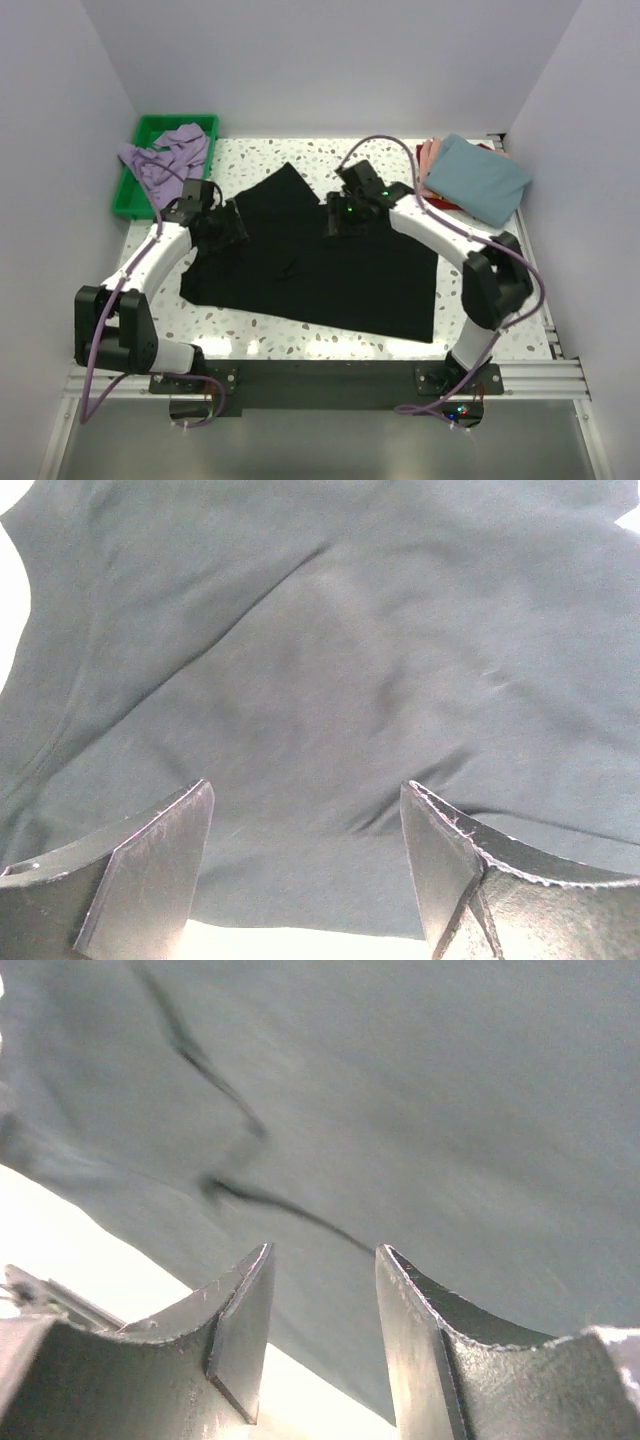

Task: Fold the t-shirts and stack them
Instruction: Fold the tshirt

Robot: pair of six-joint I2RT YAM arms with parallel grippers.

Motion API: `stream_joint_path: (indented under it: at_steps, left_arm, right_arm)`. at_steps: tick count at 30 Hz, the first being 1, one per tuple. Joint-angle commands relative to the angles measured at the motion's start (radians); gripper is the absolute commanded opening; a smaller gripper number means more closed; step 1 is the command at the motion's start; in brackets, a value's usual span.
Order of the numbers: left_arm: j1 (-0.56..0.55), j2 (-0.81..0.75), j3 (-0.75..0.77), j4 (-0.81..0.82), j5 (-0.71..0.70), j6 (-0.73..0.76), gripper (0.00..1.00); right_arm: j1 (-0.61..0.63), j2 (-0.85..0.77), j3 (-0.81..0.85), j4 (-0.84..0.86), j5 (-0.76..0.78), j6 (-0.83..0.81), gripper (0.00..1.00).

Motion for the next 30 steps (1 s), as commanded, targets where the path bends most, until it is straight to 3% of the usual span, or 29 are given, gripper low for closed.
stream_joint_path:
  at_steps: [1,10,14,17,22,30]
  left_arm:
    - [0.003,0.014,0.047,0.082,0.083,0.029,0.8]
    - [-0.052,0.232,-0.012,0.246,0.201,0.012,0.84]
    - [-0.052,0.259,-0.065,0.248,0.201,0.008,0.86]
    - [-0.051,0.279,-0.09,0.187,0.175,0.003,0.92]
    - [-0.051,0.224,-0.188,0.159,0.157,-0.02,0.95]
    - [-0.052,0.048,-0.338,0.117,0.156,-0.153,0.97]
  right_arm:
    - [-0.04,-0.125,-0.154,-0.088,0.103,-0.043,0.49]
    - [-0.1,-0.22,-0.441,-0.054,0.214,-0.014,0.48]
    - [-0.105,-0.2,-0.507,-0.042,0.226,0.005,0.48]
    - [-0.114,-0.179,-0.535,-0.048,0.249,0.038,0.48]
    - [-0.117,-0.139,-0.575,-0.111,0.258,0.068,0.45]
    - [-0.118,-0.216,-0.653,-0.171,0.188,0.092,0.45]
